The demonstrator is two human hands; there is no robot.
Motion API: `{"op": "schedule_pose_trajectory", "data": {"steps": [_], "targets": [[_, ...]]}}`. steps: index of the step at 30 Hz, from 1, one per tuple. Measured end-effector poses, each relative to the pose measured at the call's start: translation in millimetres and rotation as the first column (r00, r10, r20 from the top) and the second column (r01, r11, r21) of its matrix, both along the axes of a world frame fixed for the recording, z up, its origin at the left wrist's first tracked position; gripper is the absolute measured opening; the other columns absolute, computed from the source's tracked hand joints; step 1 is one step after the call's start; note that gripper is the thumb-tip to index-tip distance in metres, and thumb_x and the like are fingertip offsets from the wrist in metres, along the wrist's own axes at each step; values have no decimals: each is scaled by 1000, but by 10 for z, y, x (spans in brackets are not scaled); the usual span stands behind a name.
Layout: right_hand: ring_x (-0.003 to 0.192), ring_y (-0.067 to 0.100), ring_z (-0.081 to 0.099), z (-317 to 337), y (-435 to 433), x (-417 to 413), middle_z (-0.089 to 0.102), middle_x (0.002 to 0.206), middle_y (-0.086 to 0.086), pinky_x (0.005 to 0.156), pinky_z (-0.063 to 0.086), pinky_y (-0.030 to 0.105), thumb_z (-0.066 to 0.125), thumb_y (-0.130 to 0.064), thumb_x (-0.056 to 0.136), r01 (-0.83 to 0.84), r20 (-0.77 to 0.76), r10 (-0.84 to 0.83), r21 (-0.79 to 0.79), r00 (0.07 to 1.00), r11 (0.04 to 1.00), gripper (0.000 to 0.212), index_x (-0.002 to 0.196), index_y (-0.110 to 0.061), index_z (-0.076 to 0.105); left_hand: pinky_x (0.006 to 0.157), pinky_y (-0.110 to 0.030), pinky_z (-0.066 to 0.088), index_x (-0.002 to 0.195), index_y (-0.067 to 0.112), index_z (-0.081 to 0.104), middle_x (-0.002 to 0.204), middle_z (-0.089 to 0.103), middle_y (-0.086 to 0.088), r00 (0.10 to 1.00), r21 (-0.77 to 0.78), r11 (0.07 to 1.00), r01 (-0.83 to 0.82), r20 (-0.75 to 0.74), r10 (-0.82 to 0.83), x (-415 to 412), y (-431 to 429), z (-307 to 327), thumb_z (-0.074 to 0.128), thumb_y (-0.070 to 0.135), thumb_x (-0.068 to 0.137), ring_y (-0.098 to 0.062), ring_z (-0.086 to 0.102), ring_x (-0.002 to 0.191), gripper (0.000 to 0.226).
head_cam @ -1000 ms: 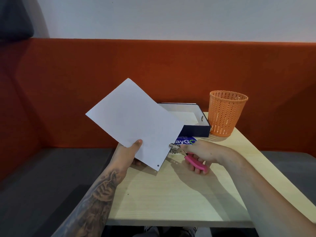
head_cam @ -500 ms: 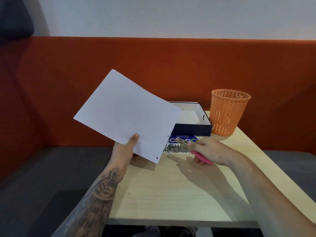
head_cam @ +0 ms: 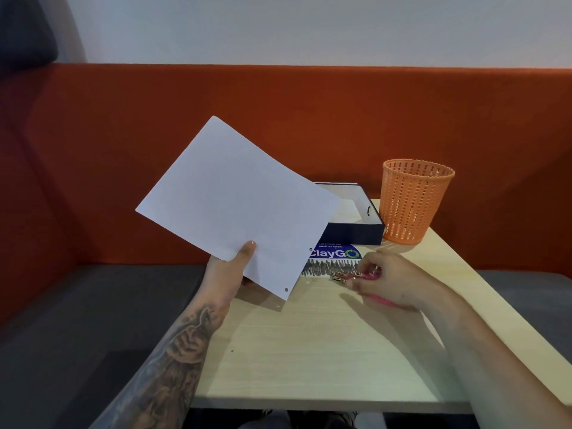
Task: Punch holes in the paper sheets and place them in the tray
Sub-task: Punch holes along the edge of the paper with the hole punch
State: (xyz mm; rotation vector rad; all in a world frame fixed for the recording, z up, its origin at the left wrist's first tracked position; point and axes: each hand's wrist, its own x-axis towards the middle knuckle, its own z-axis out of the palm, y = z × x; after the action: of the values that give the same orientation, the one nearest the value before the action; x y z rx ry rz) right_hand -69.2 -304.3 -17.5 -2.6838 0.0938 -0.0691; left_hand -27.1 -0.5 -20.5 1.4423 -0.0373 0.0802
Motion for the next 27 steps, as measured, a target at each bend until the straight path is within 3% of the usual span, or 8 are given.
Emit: {"op": "schedule_pose_trajectory", "data": {"steps": [4, 8, 10, 12, 16, 20, 24, 27], "targets": [[101, 9, 64, 215, 206, 113, 69, 115, -9, 81, 50, 27, 71, -54, 89, -62, 110, 13, 454, 994, 889, 39, 117, -26, 67, 104, -53, 50, 106, 40, 60, 121, 69, 10, 1000, -2, 1000, 14, 3, -14, -16, -7, 23, 68, 27, 96, -17, 63, 115, 18], [83, 18, 68, 304, 463, 257, 77, 113, 6, 71, 55, 35, 72, -37, 90, -70, 3, 137, 867, 991, 493, 36, 118, -14, 71, 104, -52, 50, 112, 40, 62, 121, 71, 10, 999, 6, 999, 33, 11, -33, -30, -16, 25, 67, 26, 96, -14, 64, 115, 22], [72, 18, 67, 255, 546, 318, 78, 100, 9, 62, 52, 30, 71, -22, 94, -90, -9, 216, 892, 976, 442, 21, 110, -8, 73, 105, -50, 50, 117, 38, 62, 121, 71, 12, 999, 4, 999, 44, 14, -44, -26, -20, 15, 67, 24, 97, -11, 65, 113, 25], [67, 17, 66, 187, 613, 337, 77, 86, 8, 60, 51, 28, 70, -11, 96, -122, 5, 233, 863, 972, 490, 10, 102, -5, 75, 105, -47, 50, 113, 38, 62, 118, 71, 13, 999, 1, 999, 37, 22, -37, -29, -30, 15, 67, 22, 97, -8, 65, 110, 24], [62, 14, 65, 55, 691, 351, 72, 81, 11, 57, 55, 24, 74, -7, 93, -81, 27, 132, 902, 991, 424, 14, 103, 3, 74, 100, -46, 52, 108, 30, 66, 112, 75, 3, 999, -43, 999, 26, 34, -24, -39, -44, 40, 69, 26, 95, -18, 69, 106, 14], [62, 16, 68, -2, 777, 373, 71, 80, 13, 58, 58, 26, 74, -4, 91, -77, 68, 41, 962, 997, 263, 18, 105, 9, 71, 80, -57, 51, 127, 7, 62, 115, 72, -20, 989, -126, 981, 150, 30, -147, -24, -77, 30, 69, 63, 83, -40, 65, 99, 71], [58, 15, 66, -17, 843, 335, 69, 70, 10, 54, 56, 25, 76, -7, 90, -94, 85, 46, 961, 995, 261, 10, 91, 3, 74, 95, -50, 55, 113, 18, 72, 107, 79, -2, 993, -24, 993, 112, -17, -113, -4, -143, -34, 70, 39, 91, -25, 74, 104, 31], [53, 14, 63, -4, 823, 324, 68, 66, 10, 49, 52, 24, 76, -7, 90, -92, 76, 62, 949, 995, 302, 11, 82, 0, 74, 93, -46, 57, 106, 20, 74, 101, 80, 4, 998, 51, 997, 66, -28, -64, -8, -163, -45, 65, 31, 98, -19, 75, 98, 16]]}}
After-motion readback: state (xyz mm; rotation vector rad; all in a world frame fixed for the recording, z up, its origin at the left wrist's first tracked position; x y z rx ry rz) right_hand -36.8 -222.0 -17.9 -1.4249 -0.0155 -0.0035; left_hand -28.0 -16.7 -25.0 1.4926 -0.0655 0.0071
